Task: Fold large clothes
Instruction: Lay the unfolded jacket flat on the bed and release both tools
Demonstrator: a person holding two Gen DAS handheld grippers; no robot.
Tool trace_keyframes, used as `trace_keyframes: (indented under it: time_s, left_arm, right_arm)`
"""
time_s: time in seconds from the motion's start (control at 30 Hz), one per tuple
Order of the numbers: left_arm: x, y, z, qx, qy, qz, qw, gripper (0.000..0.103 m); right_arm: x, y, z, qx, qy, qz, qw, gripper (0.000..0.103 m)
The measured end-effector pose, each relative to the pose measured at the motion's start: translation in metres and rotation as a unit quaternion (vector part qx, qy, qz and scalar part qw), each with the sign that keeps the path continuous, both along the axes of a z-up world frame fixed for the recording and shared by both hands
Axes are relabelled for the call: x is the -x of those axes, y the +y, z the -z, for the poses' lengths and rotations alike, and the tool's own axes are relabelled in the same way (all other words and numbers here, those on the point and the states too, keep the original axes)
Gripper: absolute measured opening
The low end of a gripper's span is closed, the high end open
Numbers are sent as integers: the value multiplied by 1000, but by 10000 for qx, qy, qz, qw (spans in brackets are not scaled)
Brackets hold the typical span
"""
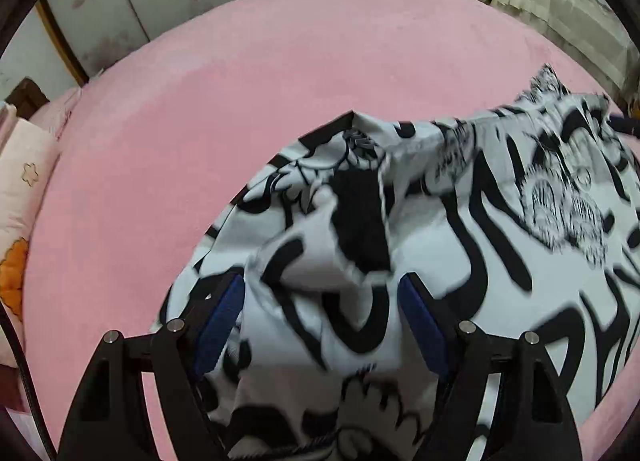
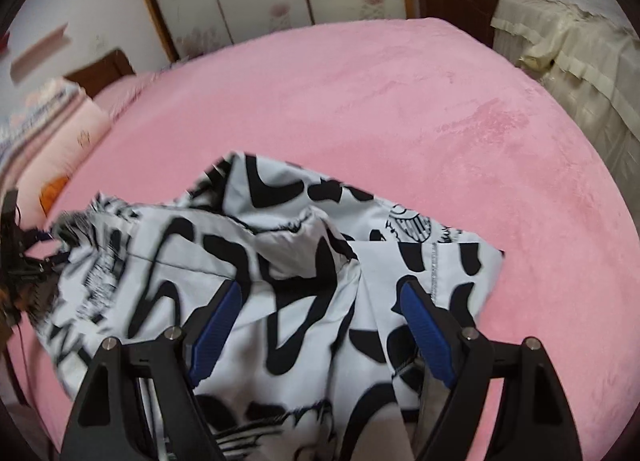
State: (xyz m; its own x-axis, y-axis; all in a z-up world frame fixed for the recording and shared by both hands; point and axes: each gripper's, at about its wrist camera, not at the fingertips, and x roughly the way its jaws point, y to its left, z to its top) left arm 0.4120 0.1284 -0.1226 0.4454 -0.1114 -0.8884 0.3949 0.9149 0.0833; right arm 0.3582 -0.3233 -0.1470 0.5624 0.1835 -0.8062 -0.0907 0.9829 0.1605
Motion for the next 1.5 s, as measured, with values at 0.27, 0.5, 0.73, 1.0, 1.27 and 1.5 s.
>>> trace_keyframes:
  time_s: [0.27, 0.5, 0.73, 1.0, 1.27, 1.5]
  left_arm:
    - [-58, 35, 5, 1291, 379, -864, 9871, 37]
    - [-51, 70, 0, 1642, 12, -1384, 9767, 12]
    - [-37, 85, 10, 1316, -153, -1619, 9779, 11]
    - [-35, 88, 33, 1024, -87, -1599, 9818, 27]
    - [16, 71, -55, 618, -874, -1702, 9796, 28]
    - [78, 21, -43, 749, -1080, -1777, 9753, 29]
  right_arm:
    - [-41, -11, 36, -710, 370, 85, 9968, 62]
    - [-44, -4, 30, -388, 155, 158, 9990, 22]
    - [-41, 15, 13, 51, -560, 309, 9979, 20]
    - [-44, -2, 52, 85, -167, 629, 9978, 51]
    - [3, -10, -31, -154, -736, 1091, 9912, 53]
    - [50, 108, -29, 169, -637, 80, 9978, 53]
